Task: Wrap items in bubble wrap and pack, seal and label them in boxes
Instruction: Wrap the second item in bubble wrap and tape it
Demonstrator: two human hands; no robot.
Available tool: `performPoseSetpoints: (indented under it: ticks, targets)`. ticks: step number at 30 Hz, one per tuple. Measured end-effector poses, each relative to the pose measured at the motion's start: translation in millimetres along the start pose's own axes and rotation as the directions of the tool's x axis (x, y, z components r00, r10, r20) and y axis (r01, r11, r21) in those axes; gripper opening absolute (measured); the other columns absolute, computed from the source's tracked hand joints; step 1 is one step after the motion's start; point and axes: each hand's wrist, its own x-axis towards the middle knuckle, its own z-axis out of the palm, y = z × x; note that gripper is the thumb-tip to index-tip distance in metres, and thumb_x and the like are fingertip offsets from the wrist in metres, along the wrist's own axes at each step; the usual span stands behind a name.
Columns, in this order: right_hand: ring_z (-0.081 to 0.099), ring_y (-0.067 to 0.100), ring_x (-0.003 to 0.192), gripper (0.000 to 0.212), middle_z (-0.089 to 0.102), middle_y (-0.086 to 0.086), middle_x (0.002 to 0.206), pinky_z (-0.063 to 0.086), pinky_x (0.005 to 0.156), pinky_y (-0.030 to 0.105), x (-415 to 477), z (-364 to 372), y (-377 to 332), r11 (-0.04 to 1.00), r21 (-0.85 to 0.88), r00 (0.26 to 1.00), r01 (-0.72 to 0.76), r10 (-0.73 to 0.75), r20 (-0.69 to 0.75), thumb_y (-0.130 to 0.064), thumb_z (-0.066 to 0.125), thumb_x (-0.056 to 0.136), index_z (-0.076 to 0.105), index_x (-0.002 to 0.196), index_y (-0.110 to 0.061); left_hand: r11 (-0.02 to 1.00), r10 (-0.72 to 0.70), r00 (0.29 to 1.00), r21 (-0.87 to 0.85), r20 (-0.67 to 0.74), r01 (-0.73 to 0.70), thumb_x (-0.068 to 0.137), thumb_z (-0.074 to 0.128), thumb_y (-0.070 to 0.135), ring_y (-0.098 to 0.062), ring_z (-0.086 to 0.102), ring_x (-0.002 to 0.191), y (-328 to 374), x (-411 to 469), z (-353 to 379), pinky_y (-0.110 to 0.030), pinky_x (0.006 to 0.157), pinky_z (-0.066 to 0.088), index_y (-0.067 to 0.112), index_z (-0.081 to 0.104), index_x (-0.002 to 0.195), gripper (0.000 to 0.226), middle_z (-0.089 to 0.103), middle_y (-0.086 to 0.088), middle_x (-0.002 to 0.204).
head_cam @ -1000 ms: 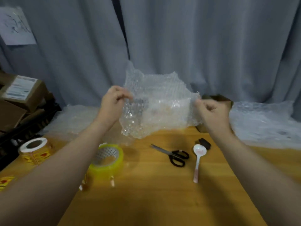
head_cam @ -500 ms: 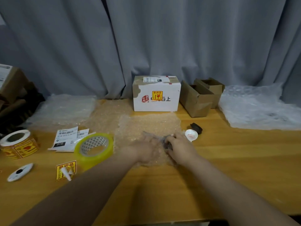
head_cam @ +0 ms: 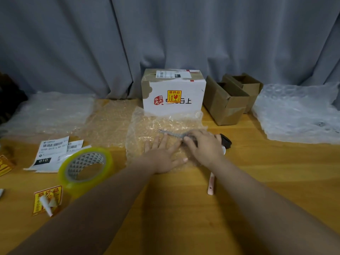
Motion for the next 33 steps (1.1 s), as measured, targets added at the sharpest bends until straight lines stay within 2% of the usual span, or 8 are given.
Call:
performPoseSetpoints:
  ticks: [4, 7, 10, 17, 23, 26, 30, 33]
  targets:
    - [0.043, 0.020, 0.119, 0.029, 0.053, -0.001, 0.126, 0.023, 0.098, 0.037, -2, -11, 18, 0.993, 0.075, 0.953, -0.091, 0.108, -0.284, -0.035, 0.043, 0.098, 0.058, 0.121, -0.024, 0.999, 0.037, 0.999, 0.029, -0.007, -0.037, 0.080, 0.018, 0.080, -0.036, -0.022, 0.141, -4, -8, 4, -0.060, 0.111, -0.011, 0.053, -0.011, 0.142, 0.074, -0.024, -0.010, 0.155]
    - [0.038, 0.029, 0.127, 0.038, 0.043, 0.007, 0.138, 0.028, 0.106, 0.045, 0, -17, 33, 0.945, 0.073, 0.942, -0.318, 0.324, -0.090, -0.027, 0.046, 0.095, 0.050, 0.132, -0.021, 0.998, 0.044, 0.999, 0.046, -0.011, -0.043, 0.079, 0.016, 0.081, -0.034, -0.021, 0.142, -5, -14, 10, -0.060, 0.111, -0.011, 0.053, -0.012, 0.142, 0.074, -0.023, -0.008, 0.155]
    - [0.046, 0.034, 0.120, 0.048, 0.041, 0.013, 0.139, 0.043, 0.096, 0.041, 1, -18, 43, 0.891, 0.133, 0.899, -0.434, 0.417, 0.137, -0.020, 0.049, 0.092, 0.042, 0.140, -0.020, 0.997, 0.040, 0.999, 0.061, -0.025, -0.038, 0.076, 0.010, 0.082, -0.031, -0.021, 0.143, -5, -16, 12, -0.060, 0.112, -0.010, 0.051, -0.014, 0.143, 0.077, -0.021, -0.006, 0.156]
    - [0.058, 0.030, 0.093, 0.033, 0.058, 0.015, 0.119, 0.036, 0.051, 0.028, 10, -18, 56, 0.899, 0.161, 0.912, -0.408, 0.395, 0.107, -0.011, 0.056, 0.093, 0.053, 0.125, -0.017, 0.994, 0.079, 0.996, 0.077, -0.033, -0.076, 0.080, 0.015, 0.080, -0.030, -0.021, 0.143, -7, -25, 16, -0.060, 0.112, -0.009, 0.051, -0.013, 0.143, 0.075, -0.020, -0.003, 0.157]
    - [0.057, 0.030, 0.098, 0.029, 0.056, 0.013, 0.121, 0.042, 0.063, 0.028, 4, -14, 54, 0.933, 0.168, 0.948, -0.320, 0.313, 0.065, -0.016, 0.056, 0.094, 0.056, 0.123, -0.018, 0.996, 0.062, 0.997, 0.063, -0.054, -0.058, 0.081, 0.016, 0.080, -0.029, -0.019, 0.143, -5, -27, 16, -0.058, 0.113, -0.009, 0.049, -0.011, 0.144, 0.076, -0.018, -0.003, 0.157]
    - [0.050, 0.032, 0.114, 0.031, 0.047, 0.012, 0.134, 0.049, 0.085, 0.038, -3, -16, 55, 0.953, 0.068, 0.952, -0.294, 0.286, 0.109, -0.018, 0.051, 0.097, 0.057, 0.126, -0.024, 0.998, 0.033, 0.998, 0.057, -0.062, -0.030, 0.080, 0.016, 0.081, -0.029, -0.018, 0.144, -5, -26, 17, -0.058, 0.113, -0.009, 0.048, -0.010, 0.145, 0.077, -0.017, -0.003, 0.158]
    - [0.020, 0.027, 0.140, 0.034, 0.027, 0.003, 0.153, 0.024, 0.110, 0.044, -8, -27, 60, 0.975, -0.199, 0.975, -0.103, 0.139, 0.176, -0.020, 0.054, 0.095, 0.059, 0.126, -0.034, 0.998, 0.028, 0.998, 0.066, -0.058, -0.024, 0.080, 0.016, 0.081, -0.029, -0.018, 0.144, -4, -26, 16, -0.058, 0.113, -0.008, 0.048, -0.010, 0.145, 0.078, -0.018, -0.003, 0.158]
    - [0.020, 0.024, 0.139, 0.023, 0.033, 0.002, 0.150, 0.022, 0.109, 0.041, -4, -33, 62, 0.983, -0.131, 0.975, -0.126, 0.147, 0.167, -0.019, 0.055, 0.093, 0.065, 0.111, -0.029, 0.998, 0.026, 0.998, 0.055, -0.048, -0.023, 0.079, 0.016, 0.082, -0.028, -0.020, 0.143, -5, -26, 15, -0.058, 0.113, -0.009, 0.049, -0.010, 0.144, 0.078, -0.019, -0.002, 0.157]
